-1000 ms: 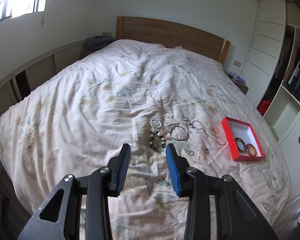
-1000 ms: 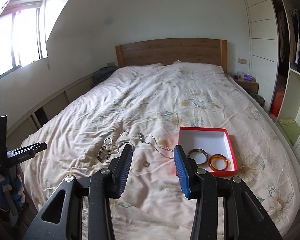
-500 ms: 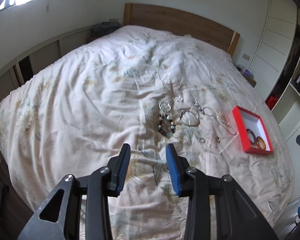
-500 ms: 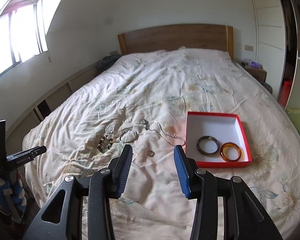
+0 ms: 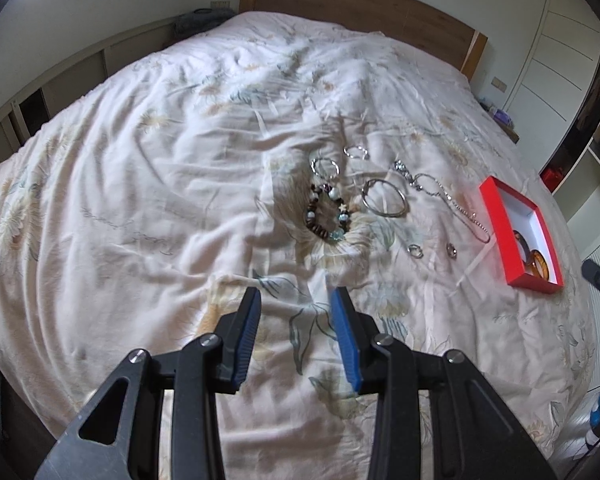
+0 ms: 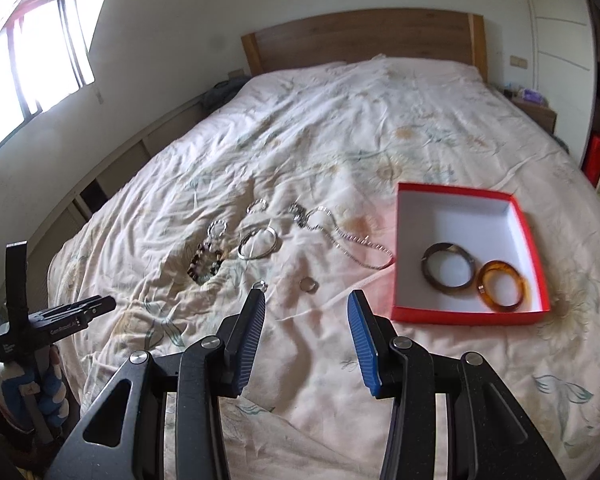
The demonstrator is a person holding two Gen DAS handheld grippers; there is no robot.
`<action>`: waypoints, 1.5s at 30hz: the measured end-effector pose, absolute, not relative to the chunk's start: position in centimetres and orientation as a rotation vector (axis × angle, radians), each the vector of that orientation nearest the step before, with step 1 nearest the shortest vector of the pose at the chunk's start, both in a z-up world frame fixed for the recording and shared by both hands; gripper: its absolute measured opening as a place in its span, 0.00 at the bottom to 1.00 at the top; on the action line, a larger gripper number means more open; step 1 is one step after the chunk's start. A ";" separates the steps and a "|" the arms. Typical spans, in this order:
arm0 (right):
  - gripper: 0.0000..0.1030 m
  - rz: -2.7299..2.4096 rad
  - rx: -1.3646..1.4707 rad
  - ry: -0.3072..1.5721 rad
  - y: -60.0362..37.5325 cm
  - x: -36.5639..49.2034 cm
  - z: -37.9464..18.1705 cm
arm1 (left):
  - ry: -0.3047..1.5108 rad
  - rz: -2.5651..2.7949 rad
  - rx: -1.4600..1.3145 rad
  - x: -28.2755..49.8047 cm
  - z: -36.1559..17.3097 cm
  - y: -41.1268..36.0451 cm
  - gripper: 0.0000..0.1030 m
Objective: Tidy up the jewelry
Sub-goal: 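Withdraw both tools from the red box toward the remaining jewelry, then grasp the beaded bracelet with the left tool while the right tool grasps a silver ring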
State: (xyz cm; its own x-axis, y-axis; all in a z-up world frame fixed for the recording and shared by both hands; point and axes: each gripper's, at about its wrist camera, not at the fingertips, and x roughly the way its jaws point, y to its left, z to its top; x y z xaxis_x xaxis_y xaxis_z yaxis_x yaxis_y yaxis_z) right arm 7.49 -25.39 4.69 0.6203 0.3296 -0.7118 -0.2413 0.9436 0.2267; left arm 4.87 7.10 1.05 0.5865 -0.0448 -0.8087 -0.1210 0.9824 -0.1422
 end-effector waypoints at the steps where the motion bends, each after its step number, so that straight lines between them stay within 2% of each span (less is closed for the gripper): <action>1: 0.42 0.339 0.113 0.852 -25.1 7.9 4.2 | 0.953 0.042 -0.191 5.3 0.7 7.1 0.34; 26: 0.42 0.633 0.022 1.079 -14.9 18.6 -6.9 | 1.057 0.024 -0.201 19.4 -6.3 6.3 0.34; 38: 0.32 0.637 -0.008 1.113 -13.5 21.2 -9.6 | 1.086 0.011 -0.167 21.4 -9.0 6.2 0.34; 42: 0.30 0.635 -0.015 1.119 -13.2 21.3 -10.1 | 1.083 0.000 -0.154 21.4 -9.3 5.9 0.28; 45: 0.24 0.633 -0.016 1.121 -13.1 21.5 -10.4 | 1.082 -0.009 -0.159 21.3 -9.4 6.0 0.23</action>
State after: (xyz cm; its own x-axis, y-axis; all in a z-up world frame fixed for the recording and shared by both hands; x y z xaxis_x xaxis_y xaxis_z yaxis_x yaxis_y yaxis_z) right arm 21.46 -13.11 -10.38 0.2800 0.4644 -0.8402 -0.4799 0.8257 0.2964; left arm 21.34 5.95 -9.37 0.4703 -0.0851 -0.8784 -0.0702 0.9886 -0.1334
